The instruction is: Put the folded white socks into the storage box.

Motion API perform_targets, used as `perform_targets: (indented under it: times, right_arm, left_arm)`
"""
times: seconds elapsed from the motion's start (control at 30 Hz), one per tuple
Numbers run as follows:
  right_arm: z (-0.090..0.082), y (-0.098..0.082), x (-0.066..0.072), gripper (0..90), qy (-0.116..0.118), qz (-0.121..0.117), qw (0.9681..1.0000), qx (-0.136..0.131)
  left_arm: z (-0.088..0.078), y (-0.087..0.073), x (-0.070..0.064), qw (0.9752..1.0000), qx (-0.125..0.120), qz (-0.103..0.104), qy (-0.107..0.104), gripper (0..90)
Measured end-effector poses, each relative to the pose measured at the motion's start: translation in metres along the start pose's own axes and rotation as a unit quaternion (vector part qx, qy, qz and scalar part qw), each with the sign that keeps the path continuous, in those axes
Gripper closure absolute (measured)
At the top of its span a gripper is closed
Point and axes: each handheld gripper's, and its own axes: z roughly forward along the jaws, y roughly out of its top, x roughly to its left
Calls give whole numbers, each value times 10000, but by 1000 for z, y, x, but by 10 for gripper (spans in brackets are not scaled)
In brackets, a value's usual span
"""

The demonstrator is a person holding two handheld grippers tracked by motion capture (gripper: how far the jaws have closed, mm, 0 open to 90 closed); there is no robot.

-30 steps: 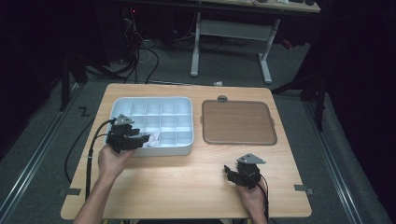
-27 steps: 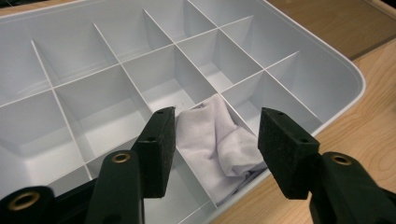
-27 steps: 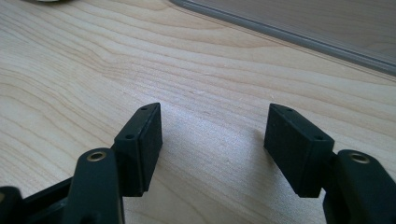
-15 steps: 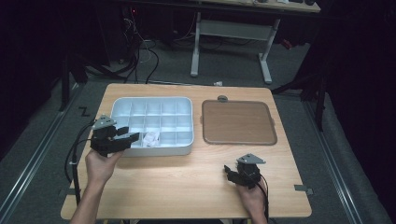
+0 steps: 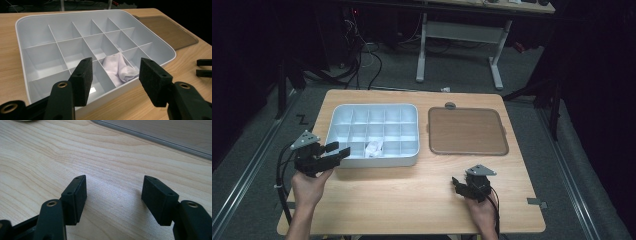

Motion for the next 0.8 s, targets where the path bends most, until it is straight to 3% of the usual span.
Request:
perform_targets:
  times: [0.43, 0.8]
  right_arm:
    - [0, 0, 0, 374, -6, 0, 10000, -2]
    - [0, 0, 0, 377, -8, 5, 10000, -3]
  left_arm:
    - [-11, -18, 3, 10000, 77, -11, -16, 442]
    - [-14, -34, 11, 9996, 143, -243, -29, 435]
